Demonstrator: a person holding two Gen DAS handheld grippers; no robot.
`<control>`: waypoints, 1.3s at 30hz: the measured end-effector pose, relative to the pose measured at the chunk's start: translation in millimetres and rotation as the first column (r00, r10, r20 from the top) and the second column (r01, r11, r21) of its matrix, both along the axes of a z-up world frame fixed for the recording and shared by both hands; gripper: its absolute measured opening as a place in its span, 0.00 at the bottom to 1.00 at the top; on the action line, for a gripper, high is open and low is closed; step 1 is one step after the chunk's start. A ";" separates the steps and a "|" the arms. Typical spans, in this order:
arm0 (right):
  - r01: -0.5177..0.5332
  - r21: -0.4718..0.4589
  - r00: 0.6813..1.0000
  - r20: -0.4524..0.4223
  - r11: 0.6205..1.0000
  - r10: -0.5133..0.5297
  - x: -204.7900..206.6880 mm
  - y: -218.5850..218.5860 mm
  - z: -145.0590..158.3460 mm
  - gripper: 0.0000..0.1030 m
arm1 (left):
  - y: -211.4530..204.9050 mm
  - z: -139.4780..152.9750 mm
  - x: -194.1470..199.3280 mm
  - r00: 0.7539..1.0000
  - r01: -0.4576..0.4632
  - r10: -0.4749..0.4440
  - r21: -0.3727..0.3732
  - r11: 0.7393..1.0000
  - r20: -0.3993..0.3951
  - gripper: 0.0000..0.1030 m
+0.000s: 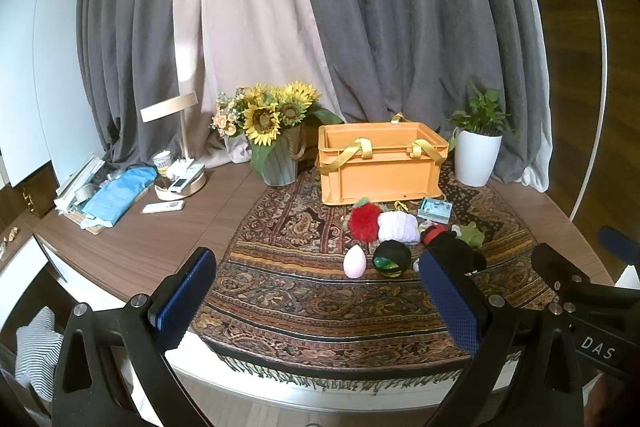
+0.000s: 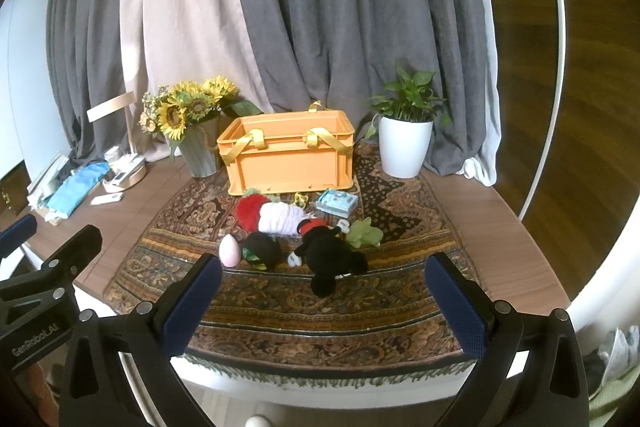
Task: Organize soft objects
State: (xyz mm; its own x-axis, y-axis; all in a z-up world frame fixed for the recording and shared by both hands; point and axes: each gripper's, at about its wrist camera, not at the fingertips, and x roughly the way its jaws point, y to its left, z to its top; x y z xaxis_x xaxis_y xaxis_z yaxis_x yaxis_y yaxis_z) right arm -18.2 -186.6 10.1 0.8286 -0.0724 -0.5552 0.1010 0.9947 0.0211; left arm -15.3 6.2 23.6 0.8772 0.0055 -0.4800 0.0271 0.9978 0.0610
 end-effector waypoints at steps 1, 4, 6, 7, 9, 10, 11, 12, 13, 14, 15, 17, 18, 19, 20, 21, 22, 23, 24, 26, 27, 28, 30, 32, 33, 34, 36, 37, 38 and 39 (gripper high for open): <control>0.000 0.000 1.000 -0.001 1.000 0.000 0.2 -0.4 0.0 0.99 | 0.0 0.6 0.0 1.000 0.001 -0.001 -0.001 1.000 -0.001 1.00; 0.000 -0.002 1.000 0.001 1.000 0.000 -0.4 0.2 -0.6 0.99 | 0.3 -0.3 -0.1 1.000 0.001 -0.001 0.000 1.000 -0.001 1.00; -0.002 -0.001 1.000 0.001 1.000 0.002 0.0 -0.4 -0.6 0.99 | 0.6 1.2 -0.1 1.000 0.002 -0.002 -0.002 1.000 -0.003 1.00; -0.001 -0.003 1.000 0.002 1.000 0.001 -0.2 0.4 -0.8 0.99 | 0.7 1.1 0.9 1.000 0.003 -0.003 -0.002 1.000 -0.005 1.00; 0.000 -0.002 1.000 0.001 1.000 0.000 0.9 0.2 -1.4 0.99 | 0.5 1.1 3.7 1.000 0.003 -0.003 -0.001 1.000 -0.008 1.00; -0.001 -0.002 1.000 0.000 1.000 0.001 1.1 -0.1 -1.5 0.99 | -0.1 -1.1 2.3 1.000 0.003 -0.003 -0.001 1.000 -0.005 1.00; 0.000 -0.003 1.000 0.001 1.000 0.000 0.6 0.6 -1.6 0.99 | -0.1 -1.4 2.2 1.000 0.003 -0.003 -0.001 1.000 -0.005 1.00; 0.001 -0.003 1.000 0.001 1.000 -0.001 0.6 0.7 -1.7 0.99 | -0.1 -1.5 2.1 1.000 0.004 -0.004 -0.001 1.000 -0.006 1.00; 0.000 -0.003 1.000 0.000 1.000 0.000 0.8 0.4 -1.8 0.99 | 0.0 -1.3 2.0 1.000 0.004 -0.004 -0.001 1.000 -0.006 1.00; 0.001 -0.003 1.000 0.002 1.000 -0.001 0.4 0.9 -2.0 0.99 | -0.3 -2.3 1.5 1.000 0.004 -0.004 -0.001 1.000 -0.005 1.00; 0.001 -0.003 1.000 0.000 1.000 -0.001 1.3 0.0 -3.1 0.99 | -0.2 -2.2 1.5 1.000 0.004 -0.004 -0.001 1.000 -0.004 1.00; 0.000 -0.002 1.000 -0.002 1.000 0.000 1.6 -0.5 -3.6 0.99 | -0.6 -3.0 1.3 1.000 0.003 -0.003 -0.001 1.000 -0.004 1.00; -0.001 -0.002 1.000 -0.002 1.000 0.001 1.4 -0.5 -3.8 0.99 | -0.1 -1.8 1.8 1.000 0.003 -0.003 -0.001 1.000 -0.007 1.00; -0.002 -0.001 1.000 -0.005 1.000 0.002 3.3 -1.1 -5.9 0.99 | -0.7 -3.9 1.8 1.000 0.002 -0.002 -0.001 1.000 -0.007 1.00; -0.002 -0.001 1.000 -0.008 1.000 0.002 5.3 -1.2 -7.9 0.99 | -0.7 -4.6 2.7 1.000 0.001 -0.001 -0.001 1.000 -0.010 1.00; -0.003 -0.001 1.000 -0.011 1.000 0.003 7.1 -1.0 -9.6 0.99 | -1.5 -6.2 3.4 1.000 0.000 0.000 -0.001 1.000 -0.012 1.00; -0.003 -0.001 1.000 -0.014 1.000 0.003 8.8 -0.9 -10.9 0.99 | -1.2 -6.7 4.3 1.000 -0.001 0.001 -0.002 1.000 -0.015 1.00; -0.003 -0.002 1.000 -0.019 1.000 0.003 11.5 -0.1 -12.7 0.99 | -1.8 -9.7 5.6 1.000 -0.003 0.003 -0.002 1.000 -0.019 1.00; -0.003 -0.002 1.000 -0.025 1.000 0.003 14.0 0.5 -14.2 0.99 | -1.5 -12.0 7.5 1.000 -0.004 0.004 -0.003 1.000 -0.025 1.00; -0.002 0.000 0.999 -0.036 1.000 0.002 19.0 2.6 -17.1 0.99 | -3.6 -20.0 14.8 0.999 -0.005 0.005 -0.005 1.000 -0.037 1.00; 0.001 -0.001 0.999 -0.046 1.000 -0.001 22.0 4.0 -18.5 0.99 | -3.1 -22.7 18.0 0.999 -0.003 0.003 -0.008 1.000 -0.045 1.00; 0.001 0.000 0.999 -0.053 1.000 -0.002 24.2 4.5 -20.5 0.99 | -2.6 -25.7 22.0 0.999 -0.001 0.001 -0.010 1.000 -0.054 1.00; 0.002 0.001 0.998 -0.067 1.000 -0.002 30.5 5.7 -23.5 0.99 | -1.7 -29.5 28.9 0.998 -0.002 0.001 -0.011 1.000 -0.068 1.00; 0.008 0.000 0.997 -0.077 1.000 -0.008 36.7 7.2 -27.3 0.99 | -0.9 -34.4 36.1 0.997 0.002 -0.003 -0.012 1.000 -0.081 1.00; 0.011 -0.001 0.996 -0.087 1.000 -0.011 41.1 7.8 -29.4 0.99 | 0.0 -37.5 40.9 0.996 0.003 -0.004 -0.012 1.000 -0.088 1.00; 0.013 -0.002 0.995 -0.096 1.000 -0.013 45.0 8.9 -31.9 0.99 | 0.7 -39.6 44.1 0.996 0.004 -0.005 -0.014 1.000 -0.093 1.00; 0.019 -0.006 0.993 -0.115 1.000 -0.020 54.3 10.5 -36.9 0.99 | 2.1 -46.2 54.1 0.994 0.006 -0.008 -0.013 1.000 -0.108 1.00; 0.022 -0.006 0.992 -0.125 1.000 -0.023 59.8 10.8 -39.4 0.99 | 3.3 -47.6 58.4 0.993 0.009 -0.011 -0.016 1.000 -0.118 1.00; 0.027 -0.007 0.991 -0.132 1.000 -0.027 64.9 11.4 -42.3 0.99 | 4.5 -50.3 63.9 0.992 0.012 -0.015 -0.021 1.000 -0.127 1.00; 0.032 -0.008 0.989 -0.143 0.999 -0.033 70.8 11.9 -45.4 0.99 | 5.5 -53.6 69.7 0.990 0.013 -0.016 -0.026 1.000 -0.137 1.00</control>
State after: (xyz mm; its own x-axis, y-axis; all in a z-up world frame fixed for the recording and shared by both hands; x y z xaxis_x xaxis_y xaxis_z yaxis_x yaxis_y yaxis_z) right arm 52.7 -174.7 -35.3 0.7381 -0.1016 -0.6670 0.1350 0.9908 -0.0016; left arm 54.4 11.7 -30.0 0.8032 -0.0203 -0.5954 0.0480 0.9984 0.0307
